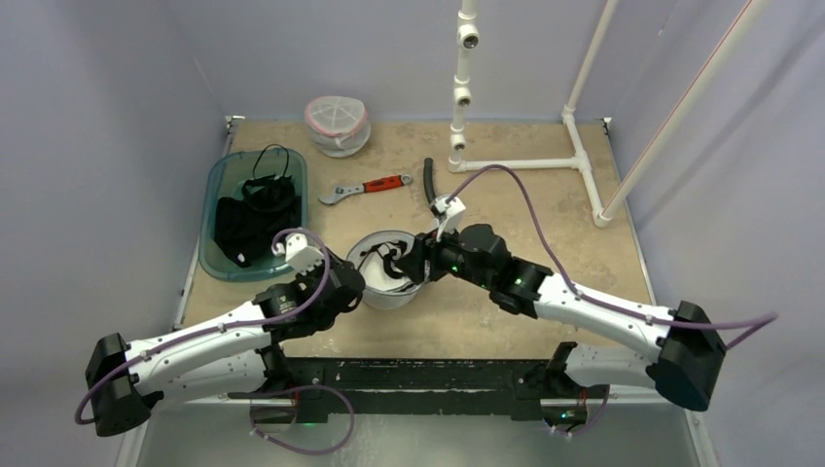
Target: Unzip the laundry bag and remove the bra
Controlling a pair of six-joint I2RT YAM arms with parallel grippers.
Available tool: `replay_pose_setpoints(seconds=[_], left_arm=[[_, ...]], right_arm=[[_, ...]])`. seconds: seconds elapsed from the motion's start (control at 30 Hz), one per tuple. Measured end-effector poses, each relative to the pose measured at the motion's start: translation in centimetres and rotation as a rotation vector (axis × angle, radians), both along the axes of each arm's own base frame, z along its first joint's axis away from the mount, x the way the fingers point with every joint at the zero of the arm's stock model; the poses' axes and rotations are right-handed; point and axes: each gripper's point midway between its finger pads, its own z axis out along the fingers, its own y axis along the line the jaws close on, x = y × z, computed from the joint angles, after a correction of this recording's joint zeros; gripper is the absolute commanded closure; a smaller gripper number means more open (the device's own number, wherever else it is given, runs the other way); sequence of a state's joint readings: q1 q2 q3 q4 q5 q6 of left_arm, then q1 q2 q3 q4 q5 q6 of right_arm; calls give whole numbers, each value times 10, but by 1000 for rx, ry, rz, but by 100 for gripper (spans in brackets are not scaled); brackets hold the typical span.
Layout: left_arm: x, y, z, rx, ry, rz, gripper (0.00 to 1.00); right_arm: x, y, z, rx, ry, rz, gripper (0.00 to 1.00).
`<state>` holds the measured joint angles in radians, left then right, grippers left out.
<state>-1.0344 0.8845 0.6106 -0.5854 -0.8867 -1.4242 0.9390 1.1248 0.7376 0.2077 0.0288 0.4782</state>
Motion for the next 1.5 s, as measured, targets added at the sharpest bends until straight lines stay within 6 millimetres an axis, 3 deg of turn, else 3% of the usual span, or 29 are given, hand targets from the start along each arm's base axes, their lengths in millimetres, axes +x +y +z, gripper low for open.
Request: replay_pose_setpoints(seconds=[0.23, 0.37, 0.47, 0.67, 1.1, 1.5], left_arm=[[0, 2, -5, 44, 6, -14, 93], [-3, 5, -19, 67, 25, -22, 99], [-8, 9, -34, 84, 50, -32, 100], [-18, 10, -51, 70, 86, -66, 100], [-21, -10, -43, -7, 63, -171, 100], [-23, -33, -50, -50, 61, -272, 100]], right_arm=[[18, 30, -37, -131, 52, 9, 31], [22, 31, -69, -215, 100, -7, 28], [22, 29, -79, -247, 114, -18, 26], [17, 24, -80, -240, 125, -29, 21], [-4, 24, -82, -188, 225, -26, 21], [-14, 16, -106, -205, 362, -88, 21]])
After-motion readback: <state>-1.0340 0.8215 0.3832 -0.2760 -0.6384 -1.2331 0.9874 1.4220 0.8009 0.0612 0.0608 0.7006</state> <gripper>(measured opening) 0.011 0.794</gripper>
